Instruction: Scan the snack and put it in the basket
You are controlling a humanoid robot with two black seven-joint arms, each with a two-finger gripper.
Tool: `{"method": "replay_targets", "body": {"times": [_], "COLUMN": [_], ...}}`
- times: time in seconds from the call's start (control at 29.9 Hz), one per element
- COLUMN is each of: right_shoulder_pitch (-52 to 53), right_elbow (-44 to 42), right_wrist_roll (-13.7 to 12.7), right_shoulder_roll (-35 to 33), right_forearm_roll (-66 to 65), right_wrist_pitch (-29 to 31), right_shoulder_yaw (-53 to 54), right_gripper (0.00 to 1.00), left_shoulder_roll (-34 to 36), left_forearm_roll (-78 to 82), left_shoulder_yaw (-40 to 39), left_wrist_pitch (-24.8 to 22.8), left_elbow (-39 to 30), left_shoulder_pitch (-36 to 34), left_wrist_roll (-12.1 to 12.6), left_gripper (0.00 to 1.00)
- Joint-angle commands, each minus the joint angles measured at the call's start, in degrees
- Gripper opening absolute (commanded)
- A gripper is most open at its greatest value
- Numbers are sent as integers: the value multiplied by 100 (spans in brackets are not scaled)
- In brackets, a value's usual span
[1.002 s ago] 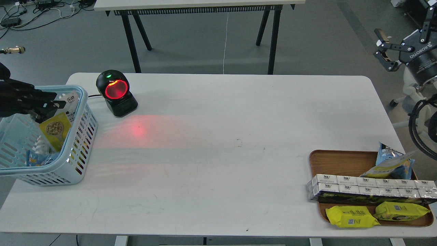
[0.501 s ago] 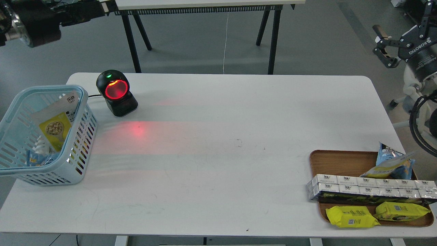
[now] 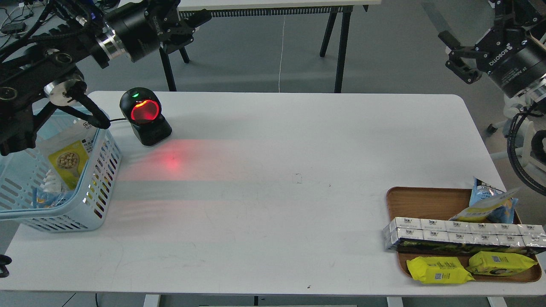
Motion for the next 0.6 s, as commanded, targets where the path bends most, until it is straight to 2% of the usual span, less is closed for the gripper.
{"method": "replay_targets", "body": {"times": [0.0, 0.07, 0.57], "right_shoulder_pitch": [-60, -69, -271], "right_elbow": [73, 109, 100], "right_wrist_roll": [0, 0, 0], "right_shoulder_roll": [99, 204, 811], "right_forearm_roll": [7, 7, -11], "right_wrist_pitch": [0, 0, 0], "right_shoulder_yaw": [-1, -1, -177], "right_gripper": [100, 100, 100], "left_shoulder_roll": [128, 225, 251], "left_forearm_roll": [25, 25, 104], "left_shoulder_yaw": [-338, -339, -321], "left_wrist_pitch": [0, 0, 0], "left_elbow": [29, 29, 29], "left_shoulder_pitch": [343, 510, 1090], "left_wrist_roll": [-1, -1, -1], "left_gripper": [95, 99, 100]}}
